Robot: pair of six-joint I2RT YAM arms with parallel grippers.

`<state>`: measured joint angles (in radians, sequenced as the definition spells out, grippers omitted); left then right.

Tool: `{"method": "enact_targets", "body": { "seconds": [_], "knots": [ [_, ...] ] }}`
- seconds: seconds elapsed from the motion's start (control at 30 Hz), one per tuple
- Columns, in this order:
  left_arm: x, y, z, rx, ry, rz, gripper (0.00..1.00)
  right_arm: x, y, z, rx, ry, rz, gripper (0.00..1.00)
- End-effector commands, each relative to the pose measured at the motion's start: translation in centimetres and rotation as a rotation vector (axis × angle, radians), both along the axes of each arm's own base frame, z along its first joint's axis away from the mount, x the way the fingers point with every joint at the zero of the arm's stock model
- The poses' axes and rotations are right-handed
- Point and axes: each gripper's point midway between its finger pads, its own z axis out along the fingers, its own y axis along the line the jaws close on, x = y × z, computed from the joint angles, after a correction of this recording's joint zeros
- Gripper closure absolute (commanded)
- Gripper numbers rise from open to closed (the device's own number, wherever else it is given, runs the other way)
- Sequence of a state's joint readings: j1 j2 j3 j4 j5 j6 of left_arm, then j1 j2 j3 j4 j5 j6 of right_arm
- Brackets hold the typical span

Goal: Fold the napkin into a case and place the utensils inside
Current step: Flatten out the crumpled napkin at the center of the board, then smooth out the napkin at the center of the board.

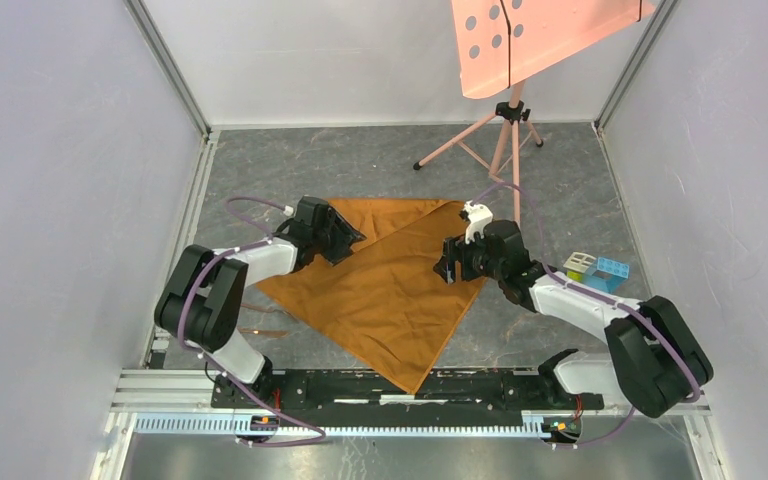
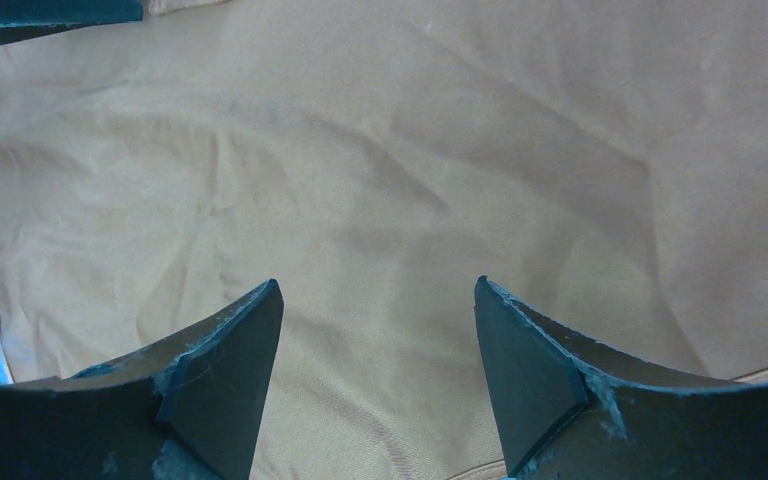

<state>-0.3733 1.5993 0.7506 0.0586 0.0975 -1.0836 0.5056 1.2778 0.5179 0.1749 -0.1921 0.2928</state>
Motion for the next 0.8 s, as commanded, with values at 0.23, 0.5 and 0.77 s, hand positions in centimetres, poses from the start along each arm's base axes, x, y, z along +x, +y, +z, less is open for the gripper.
{"method": "enact_targets", "body": {
  "seconds": [0.23,0.5,0.77],
  "knots": [
    [1.8,-0.1,-0.3,0.005,-0.028,0.072,0.50,-0.3,0.4,-1.5,0.017,0.021,0.013,0.24],
    [3.9,-0.6,0.6,0.000,-0.082,0.071,0.90,-0.3,0.5,-1.9,0.015,0.029,0.020,0.26],
    [14.6,0.6,7.5,-0.009,-0.299,0.082,0.98,0.1,0.5,-2.4,0.001,0.040,0.013,0.26]
  ]
}}
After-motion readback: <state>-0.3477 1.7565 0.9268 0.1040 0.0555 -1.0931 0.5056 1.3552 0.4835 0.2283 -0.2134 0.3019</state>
